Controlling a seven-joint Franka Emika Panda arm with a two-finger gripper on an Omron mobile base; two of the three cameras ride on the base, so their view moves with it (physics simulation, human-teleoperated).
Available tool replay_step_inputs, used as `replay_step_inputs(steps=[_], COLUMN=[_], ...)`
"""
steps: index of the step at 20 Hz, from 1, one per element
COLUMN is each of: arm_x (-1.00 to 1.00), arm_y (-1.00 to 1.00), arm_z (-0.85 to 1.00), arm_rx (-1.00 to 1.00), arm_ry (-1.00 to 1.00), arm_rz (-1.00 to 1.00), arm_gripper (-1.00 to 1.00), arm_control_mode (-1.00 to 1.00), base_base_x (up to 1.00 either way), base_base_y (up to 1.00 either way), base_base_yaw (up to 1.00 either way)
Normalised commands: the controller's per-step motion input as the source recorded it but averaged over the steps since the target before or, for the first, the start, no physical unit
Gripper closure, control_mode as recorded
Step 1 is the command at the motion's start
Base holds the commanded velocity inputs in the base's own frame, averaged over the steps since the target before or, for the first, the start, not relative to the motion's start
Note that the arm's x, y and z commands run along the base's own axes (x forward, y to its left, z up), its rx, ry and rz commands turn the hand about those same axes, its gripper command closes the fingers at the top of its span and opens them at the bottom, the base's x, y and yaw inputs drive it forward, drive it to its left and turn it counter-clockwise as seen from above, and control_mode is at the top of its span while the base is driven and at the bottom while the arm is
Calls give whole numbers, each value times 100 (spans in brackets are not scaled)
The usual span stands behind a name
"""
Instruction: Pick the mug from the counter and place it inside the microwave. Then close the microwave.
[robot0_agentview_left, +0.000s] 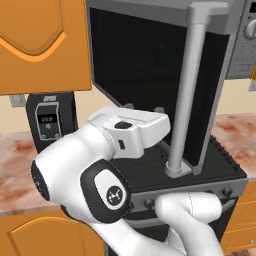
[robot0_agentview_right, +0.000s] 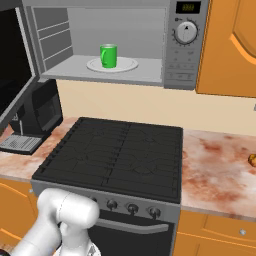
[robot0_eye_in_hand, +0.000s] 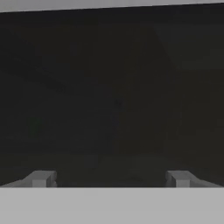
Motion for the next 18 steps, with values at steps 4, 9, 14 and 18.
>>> replay_step_inputs(steps=[4, 9, 14, 18], arm_x=[33, 17, 26, 31], arm_y=[-56, -56, -65, -64], arm_z=[17, 7, 7, 12], arm_rx=[0, 0, 0, 0], arm_ry=[0, 0, 0, 0], arm_rz=[0, 0, 0, 0], arm_gripper=[-100, -100, -100, -100], arm_control_mode=[-100, -100, -100, -100], base_base_x=[0, 0, 0, 0], base_base_y=[0, 0, 0, 0], base_base_yaw=[0, 0, 0, 0])
